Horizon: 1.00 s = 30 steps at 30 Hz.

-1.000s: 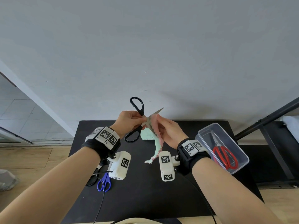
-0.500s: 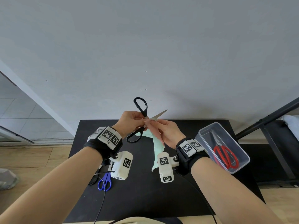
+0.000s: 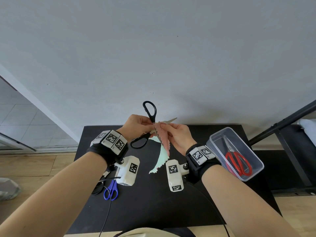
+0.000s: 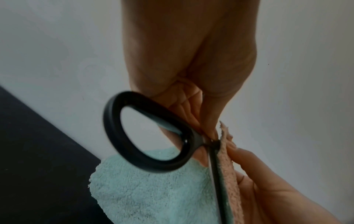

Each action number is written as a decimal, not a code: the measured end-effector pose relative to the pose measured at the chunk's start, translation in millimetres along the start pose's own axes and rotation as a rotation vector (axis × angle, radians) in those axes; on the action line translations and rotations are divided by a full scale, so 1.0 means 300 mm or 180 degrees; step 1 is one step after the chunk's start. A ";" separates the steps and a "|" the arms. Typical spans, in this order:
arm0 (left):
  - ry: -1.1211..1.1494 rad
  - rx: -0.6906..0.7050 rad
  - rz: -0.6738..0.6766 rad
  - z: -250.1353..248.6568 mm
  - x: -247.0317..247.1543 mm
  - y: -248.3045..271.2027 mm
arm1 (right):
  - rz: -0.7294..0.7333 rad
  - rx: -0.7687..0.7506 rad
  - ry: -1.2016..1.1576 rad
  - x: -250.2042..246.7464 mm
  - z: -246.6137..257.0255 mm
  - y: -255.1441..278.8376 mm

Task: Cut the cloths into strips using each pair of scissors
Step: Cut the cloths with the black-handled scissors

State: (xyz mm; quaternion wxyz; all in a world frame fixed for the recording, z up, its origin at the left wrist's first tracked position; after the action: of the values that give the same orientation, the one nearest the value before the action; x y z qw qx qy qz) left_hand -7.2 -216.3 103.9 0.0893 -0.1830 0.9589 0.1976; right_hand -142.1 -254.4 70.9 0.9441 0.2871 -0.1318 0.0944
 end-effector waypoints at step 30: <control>0.0439 -0.0316 -0.0234 0.114 -0.154 -0.006 | -0.0486 -0.0070 0.0208 -0.192 0.021 -0.058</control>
State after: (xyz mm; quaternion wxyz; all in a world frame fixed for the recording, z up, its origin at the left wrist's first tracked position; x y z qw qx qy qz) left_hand 39.2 -189.4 83.6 0.0210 -0.2355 0.9444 0.2284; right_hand -193.5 -278.1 49.4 0.9554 0.2827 -0.0796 0.0300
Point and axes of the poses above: each hand's wrist, its own y-axis away from the middle knuckle, its own x-axis out of the palm, z = x × y, the point moved 9 cm from there along -y, towards the middle knuckle, and after that the axes turned 11 degrees about -z, right-handed, at the moved point
